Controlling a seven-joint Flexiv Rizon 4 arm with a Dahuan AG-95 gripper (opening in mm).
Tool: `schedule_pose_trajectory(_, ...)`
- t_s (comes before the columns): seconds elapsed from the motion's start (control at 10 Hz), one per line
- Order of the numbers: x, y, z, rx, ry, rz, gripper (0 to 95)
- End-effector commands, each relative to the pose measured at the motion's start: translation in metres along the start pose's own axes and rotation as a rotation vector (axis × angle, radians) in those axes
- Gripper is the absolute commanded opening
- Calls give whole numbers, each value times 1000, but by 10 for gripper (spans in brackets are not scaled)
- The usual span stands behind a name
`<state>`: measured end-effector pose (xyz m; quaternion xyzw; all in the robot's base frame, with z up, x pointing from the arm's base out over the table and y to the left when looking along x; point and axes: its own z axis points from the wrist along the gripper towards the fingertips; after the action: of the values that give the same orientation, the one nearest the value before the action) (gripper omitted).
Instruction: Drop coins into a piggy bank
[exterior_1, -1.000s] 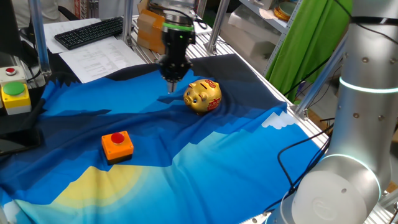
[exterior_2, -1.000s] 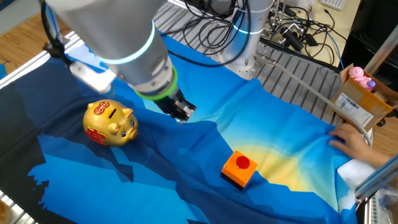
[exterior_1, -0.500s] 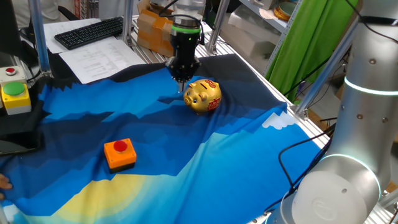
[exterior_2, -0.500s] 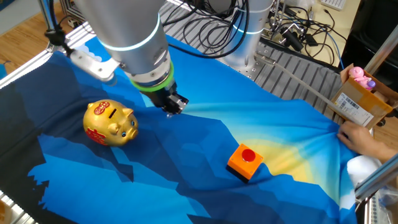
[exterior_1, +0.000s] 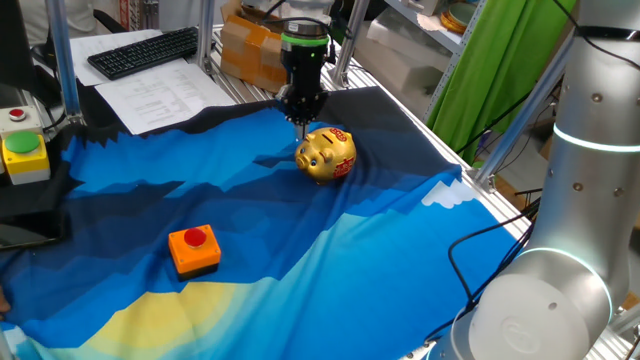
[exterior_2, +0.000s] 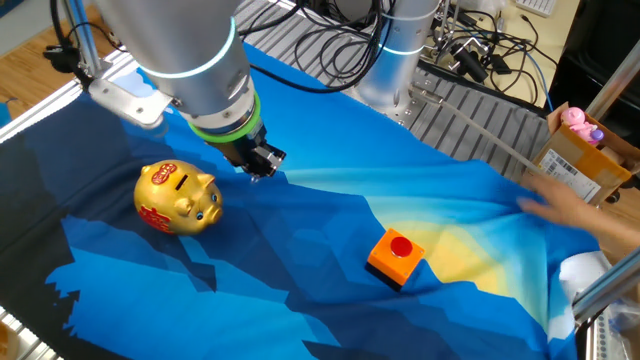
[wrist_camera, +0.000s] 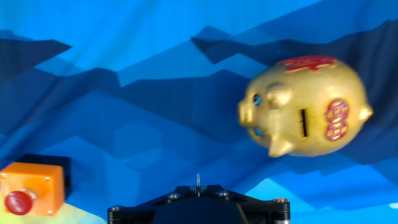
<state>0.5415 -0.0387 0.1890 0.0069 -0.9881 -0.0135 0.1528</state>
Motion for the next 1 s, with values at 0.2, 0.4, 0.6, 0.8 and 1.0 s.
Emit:
schedule_pose_trajectory(0.2,-2,0,-2,6,10,-23,0)
schedule_pose_trajectory(0.4,-2,0,-2,-86,11,26,0)
schedule_pose_trajectory(0.6,-2,0,-2,-122,28,37,0)
schedule_pose_trajectory(0.8,-2,0,-2,-153,35,85,0)
schedule_pose_trajectory(1.0,-2,0,-2,-159,45,112,0)
